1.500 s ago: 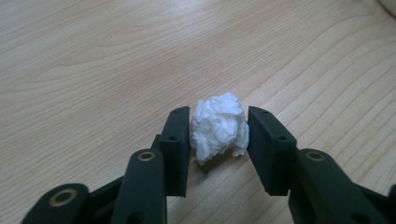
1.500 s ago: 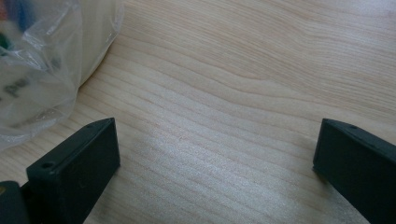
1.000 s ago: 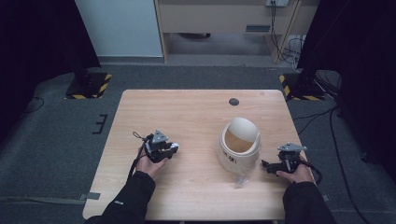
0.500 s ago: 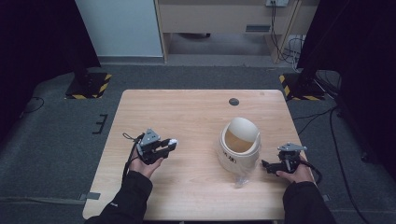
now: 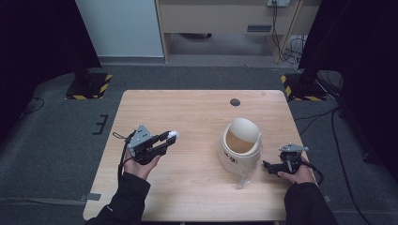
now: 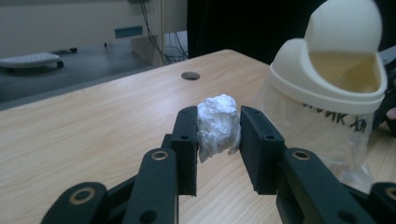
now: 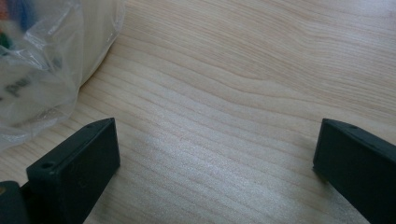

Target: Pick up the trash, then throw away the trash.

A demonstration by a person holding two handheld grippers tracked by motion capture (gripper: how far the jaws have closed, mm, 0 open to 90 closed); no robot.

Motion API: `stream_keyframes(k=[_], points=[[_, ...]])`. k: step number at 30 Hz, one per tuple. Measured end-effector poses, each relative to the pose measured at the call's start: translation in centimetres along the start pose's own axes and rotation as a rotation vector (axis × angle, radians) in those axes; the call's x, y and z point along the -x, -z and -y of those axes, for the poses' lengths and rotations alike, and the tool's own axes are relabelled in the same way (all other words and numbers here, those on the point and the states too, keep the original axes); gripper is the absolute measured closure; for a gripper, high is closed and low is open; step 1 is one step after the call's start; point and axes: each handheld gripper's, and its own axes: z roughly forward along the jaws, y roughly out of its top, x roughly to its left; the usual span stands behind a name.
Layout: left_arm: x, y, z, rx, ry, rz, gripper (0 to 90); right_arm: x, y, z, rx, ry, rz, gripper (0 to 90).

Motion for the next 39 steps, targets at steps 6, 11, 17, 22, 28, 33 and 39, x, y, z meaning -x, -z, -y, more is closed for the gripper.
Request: stream_keyframes(k=[6, 11, 17, 22, 28, 33, 39], points=[[0.8, 0.4, -0.9, 0.040, -0.007, 0.023, 67.8, 0.0, 0.0, 0.0, 0.000, 0.002, 0.000, 0.7], [1.5, 0.5, -1.4, 0.061, -0.014, 0.040, 67.7, 0.0, 0.0, 0.0, 0.000, 0.002, 0.000, 0.8], [2.2, 0.4, -1.7, 0.071, -0.024, 0.057, 67.5, 0.0, 0.0, 0.0, 0.000, 0.002, 0.000, 0.8], [2.6, 0.0, -1.7, 0.068, -0.028, 0.073, 66.9, 0.0, 0.0, 0.0, 0.000, 0.002, 0.000, 0.8], [3.5, -0.8, -1.5, 0.055, -0.036, 0.089, 67.1, 0.0, 0.0, 0.0, 0.000, 0.003, -0.001, 0.8], [4.4, -1.6, -1.4, 0.042, -0.050, 0.114, 67.2, 0.0, 0.0, 0.0, 0.000, 0.002, -0.001, 0.8], [5.3, -2.5, -1.4, 0.031, -0.062, 0.138, 67.2, 0.0, 0.0, 0.0, -0.001, 0.002, -0.002, 0.7]])
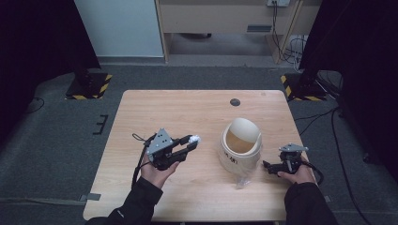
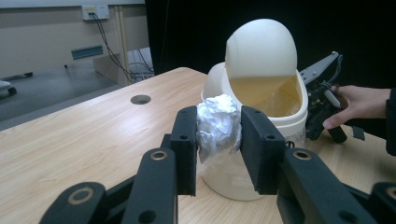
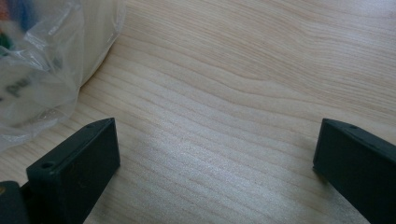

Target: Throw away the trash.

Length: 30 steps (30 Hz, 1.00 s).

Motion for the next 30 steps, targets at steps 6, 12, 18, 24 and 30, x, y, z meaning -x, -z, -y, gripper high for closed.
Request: stream_keyframes(k=[6, 12, 18, 24, 30], points=[[0.7, -1.5, -0.4, 0.002, -0.007, 0.029, 67.1, 0.0, 0.0, 0.0, 0.000, -0.001, 0.000, 0.7], [1.6, -2.7, -0.6, -0.007, -0.034, 0.053, 67.0, 0.0, 0.0, 0.0, 0.000, -0.001, 0.000, 0.7], [1.9, -3.8, -0.9, -0.002, -0.032, 0.064, 66.9, 0.0, 0.0, 0.0, 0.000, -0.001, 0.000, 0.7], [2.3, -4.9, -0.9, -0.010, -0.035, 0.072, 66.9, 0.0, 0.0, 0.0, -0.001, 0.002, 0.000, 0.7], [2.5, -5.9, -0.9, -0.013, -0.027, 0.078, 66.9, 0.0, 0.0, 0.0, 0.000, -0.001, 0.000, 0.7]])
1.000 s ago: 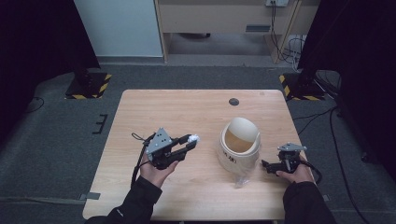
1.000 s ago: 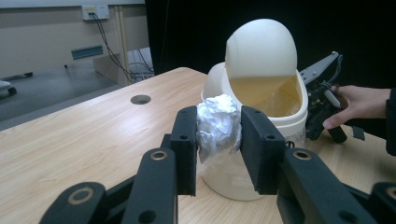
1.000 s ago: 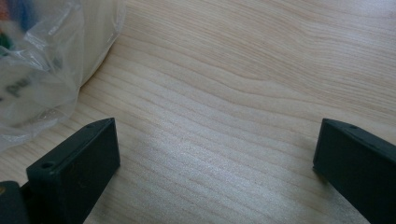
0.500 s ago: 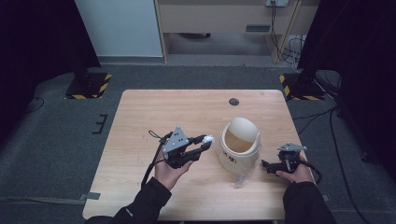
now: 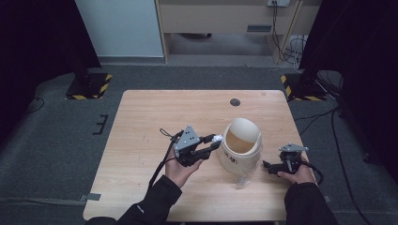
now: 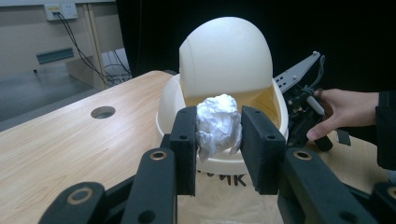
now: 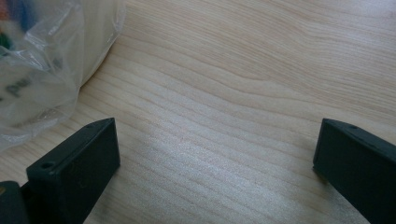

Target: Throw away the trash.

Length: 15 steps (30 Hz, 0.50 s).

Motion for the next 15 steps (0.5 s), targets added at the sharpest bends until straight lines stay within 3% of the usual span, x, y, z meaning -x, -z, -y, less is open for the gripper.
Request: stream_keyframes(k=[15], points=[[0.9, -2.6, 0.4, -0.001, 0.019, 0.031, 66.9, 0.0, 0.0, 0.0, -0.001, 0.003, -0.001, 0.7]])
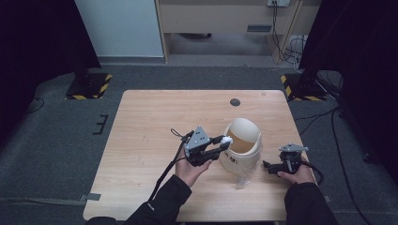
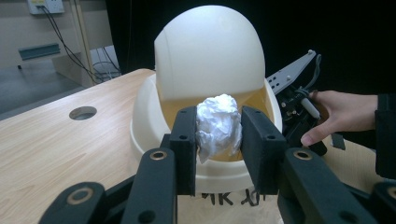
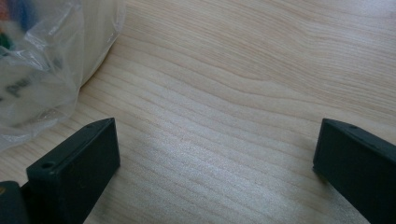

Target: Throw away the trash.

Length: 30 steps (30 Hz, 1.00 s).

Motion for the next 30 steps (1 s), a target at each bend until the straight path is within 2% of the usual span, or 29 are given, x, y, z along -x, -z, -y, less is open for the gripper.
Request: stream_keyframes(k=[9, 22, 30], points=[[0.2, -1.1, 0.2, -0.019, 0.001, 0.006, 66.9, 0.0, 0.0, 0.0, 0.001, -0.001, 0.000, 0.8], [0.7, -2.8, 0.3, -0.055, -0.019, 0.013, 66.8, 0.0, 0.0, 0.0, 0.001, 0.002, -0.001, 0.7], [0.6, -3.6, 0.6, -0.077, -0.016, 0.014, 65.0, 0.0, 0.0, 0.0, 0.001, 0.002, -0.001, 0.8]])
